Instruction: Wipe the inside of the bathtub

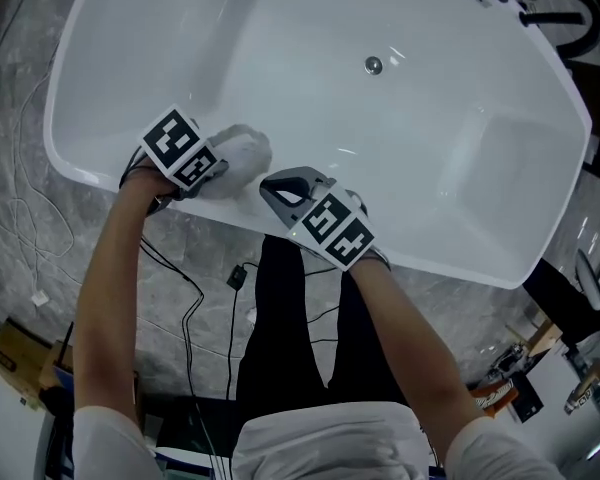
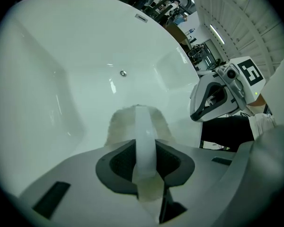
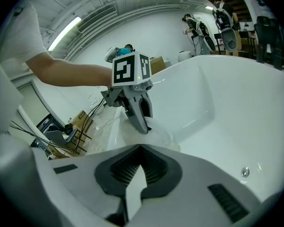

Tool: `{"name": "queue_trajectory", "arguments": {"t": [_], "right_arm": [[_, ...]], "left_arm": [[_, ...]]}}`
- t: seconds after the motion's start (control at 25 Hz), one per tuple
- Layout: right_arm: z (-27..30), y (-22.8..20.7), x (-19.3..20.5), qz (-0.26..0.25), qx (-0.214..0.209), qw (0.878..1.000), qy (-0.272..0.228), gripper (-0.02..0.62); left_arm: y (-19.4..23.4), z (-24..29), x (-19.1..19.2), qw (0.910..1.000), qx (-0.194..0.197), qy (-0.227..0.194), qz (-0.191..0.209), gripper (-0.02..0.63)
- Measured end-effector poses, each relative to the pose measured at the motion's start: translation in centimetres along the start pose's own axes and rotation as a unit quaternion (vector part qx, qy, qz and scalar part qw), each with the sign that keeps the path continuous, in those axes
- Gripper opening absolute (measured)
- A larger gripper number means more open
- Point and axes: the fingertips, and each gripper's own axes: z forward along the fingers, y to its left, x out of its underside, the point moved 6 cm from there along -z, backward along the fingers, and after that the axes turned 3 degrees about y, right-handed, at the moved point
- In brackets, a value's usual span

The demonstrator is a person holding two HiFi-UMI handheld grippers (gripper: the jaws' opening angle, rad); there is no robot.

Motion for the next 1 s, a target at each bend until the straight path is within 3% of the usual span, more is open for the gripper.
{"name": "queue_trajectory", "arguments": {"t": [0.24, 0.6, 1.0], "right_arm": [[4.0, 1.1, -3.4, -0.017, -0.025, 1.000, -0.005, 0.018], [7.2, 0.9, -8.2, -0.020, -0.020, 0.999, -0.024, 0.018], [8.7, 0.7, -7.9, -0.022, -0.027, 0.999, -0.012, 0.018]], "left_arm": [[4.6, -2.6, 3.4, 0.9995, -0.025, 0.020, -0.004, 0.097], [8.9, -7.1, 6.6, 0.9971, -0.060, 0.045, -0.012, 0.095], [14.4, -10.4, 10.5, 0.9876, -0.101, 0.116, -0.031, 0.097]]}}
